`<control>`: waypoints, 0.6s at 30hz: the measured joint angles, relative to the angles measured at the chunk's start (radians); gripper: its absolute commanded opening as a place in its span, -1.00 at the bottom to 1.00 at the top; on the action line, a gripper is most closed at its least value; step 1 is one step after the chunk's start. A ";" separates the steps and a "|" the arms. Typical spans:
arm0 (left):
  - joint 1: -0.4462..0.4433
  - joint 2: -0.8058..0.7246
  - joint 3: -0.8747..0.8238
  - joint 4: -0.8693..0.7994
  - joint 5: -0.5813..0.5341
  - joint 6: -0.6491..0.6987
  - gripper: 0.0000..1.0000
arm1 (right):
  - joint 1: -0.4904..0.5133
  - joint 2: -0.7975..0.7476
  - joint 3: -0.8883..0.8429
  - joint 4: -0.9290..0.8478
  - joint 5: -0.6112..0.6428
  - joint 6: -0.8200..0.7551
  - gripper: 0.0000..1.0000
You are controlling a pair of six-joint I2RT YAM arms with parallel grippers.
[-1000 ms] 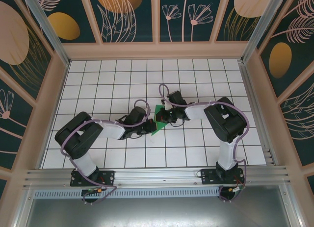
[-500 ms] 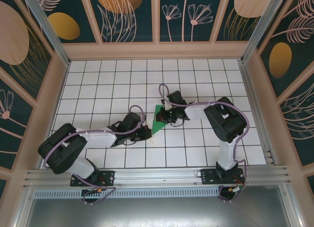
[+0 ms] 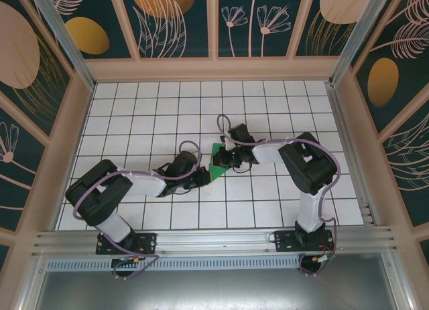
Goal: Fold a paper plane with a square sheet of paper (pick it up from the middle)
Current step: Fourth fold the wing at the center of the table.
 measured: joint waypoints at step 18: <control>0.000 0.033 0.013 0.029 0.011 -0.002 -1.00 | 0.037 -0.107 -0.018 -0.023 0.081 0.011 -1.00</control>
